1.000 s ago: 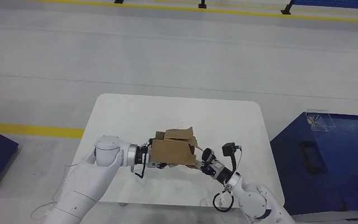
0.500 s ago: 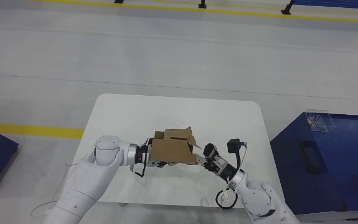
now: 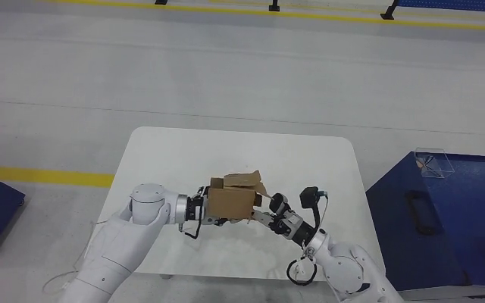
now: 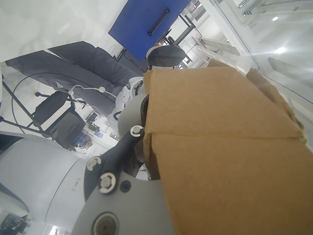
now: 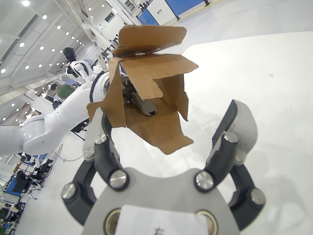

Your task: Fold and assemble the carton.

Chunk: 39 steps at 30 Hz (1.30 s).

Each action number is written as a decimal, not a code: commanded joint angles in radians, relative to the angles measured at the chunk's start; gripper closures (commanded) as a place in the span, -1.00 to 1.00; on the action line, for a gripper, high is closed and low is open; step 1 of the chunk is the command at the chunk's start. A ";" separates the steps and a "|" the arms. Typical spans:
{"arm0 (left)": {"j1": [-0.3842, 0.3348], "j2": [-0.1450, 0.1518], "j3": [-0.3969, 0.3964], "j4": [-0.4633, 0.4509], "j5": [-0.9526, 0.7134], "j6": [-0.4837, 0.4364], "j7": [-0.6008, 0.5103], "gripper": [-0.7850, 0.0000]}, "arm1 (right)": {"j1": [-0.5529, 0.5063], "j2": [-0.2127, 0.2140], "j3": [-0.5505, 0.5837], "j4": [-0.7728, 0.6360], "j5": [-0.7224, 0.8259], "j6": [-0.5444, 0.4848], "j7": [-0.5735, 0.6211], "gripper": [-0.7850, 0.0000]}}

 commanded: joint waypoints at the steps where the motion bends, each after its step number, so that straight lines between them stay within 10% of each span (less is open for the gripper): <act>1: -0.001 0.000 0.002 -0.001 -0.001 -0.005 0.001 1.00 | 0.005 -0.001 0.000 0.011 0.009 -0.002 0.001 -1.00; 39: 0.052 0.031 -0.013 -0.141 0.022 -0.130 -0.051 1.00 | 0.030 -0.007 0.057 0.082 -0.014 0.040 -0.037 -1.00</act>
